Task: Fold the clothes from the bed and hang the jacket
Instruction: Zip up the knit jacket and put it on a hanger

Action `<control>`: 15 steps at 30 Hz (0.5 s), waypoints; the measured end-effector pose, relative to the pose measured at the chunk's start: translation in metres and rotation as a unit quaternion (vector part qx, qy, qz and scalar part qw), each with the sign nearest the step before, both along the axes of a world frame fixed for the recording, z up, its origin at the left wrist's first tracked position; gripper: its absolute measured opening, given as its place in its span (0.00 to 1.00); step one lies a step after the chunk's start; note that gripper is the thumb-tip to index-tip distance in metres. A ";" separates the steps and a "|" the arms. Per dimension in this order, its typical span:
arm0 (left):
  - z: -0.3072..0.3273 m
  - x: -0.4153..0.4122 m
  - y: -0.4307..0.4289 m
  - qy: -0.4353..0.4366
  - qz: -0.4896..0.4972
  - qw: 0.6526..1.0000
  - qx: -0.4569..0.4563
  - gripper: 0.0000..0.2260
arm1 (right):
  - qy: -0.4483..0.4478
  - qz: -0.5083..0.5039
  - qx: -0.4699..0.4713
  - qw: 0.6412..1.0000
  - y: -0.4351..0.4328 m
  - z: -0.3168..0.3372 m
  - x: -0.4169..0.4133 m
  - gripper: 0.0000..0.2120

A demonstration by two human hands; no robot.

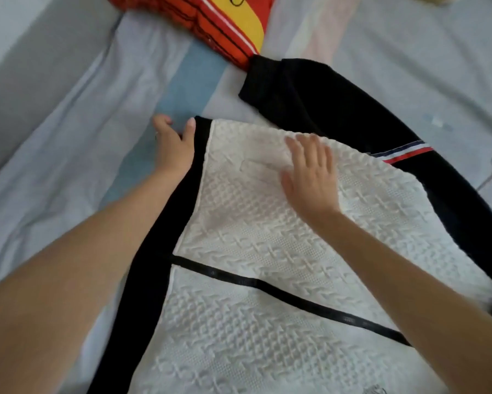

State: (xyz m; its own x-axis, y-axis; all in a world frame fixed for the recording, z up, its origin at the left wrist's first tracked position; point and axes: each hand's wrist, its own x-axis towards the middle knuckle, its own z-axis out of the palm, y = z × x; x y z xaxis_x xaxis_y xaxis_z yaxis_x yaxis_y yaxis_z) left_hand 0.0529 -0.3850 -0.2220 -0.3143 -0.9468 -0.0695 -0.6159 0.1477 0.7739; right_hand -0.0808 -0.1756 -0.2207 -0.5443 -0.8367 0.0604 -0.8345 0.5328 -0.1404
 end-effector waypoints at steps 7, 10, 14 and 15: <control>-0.018 0.057 0.024 -0.099 -0.143 0.984 0.042 0.14 | 0.003 0.273 0.214 0.938 -0.012 -0.024 0.034 0.30; -0.012 0.031 -0.004 -0.050 -0.143 0.988 0.025 0.07 | -0.032 0.134 0.240 0.961 -0.045 -0.023 -0.019 0.33; -0.007 0.001 -0.020 -0.008 -0.068 0.979 0.192 0.06 | -0.149 0.018 0.210 0.966 -0.070 -0.015 -0.034 0.35; -0.002 -0.002 -0.020 0.036 -0.039 0.962 0.268 0.06 | -0.149 0.029 0.171 0.974 -0.072 -0.013 -0.024 0.36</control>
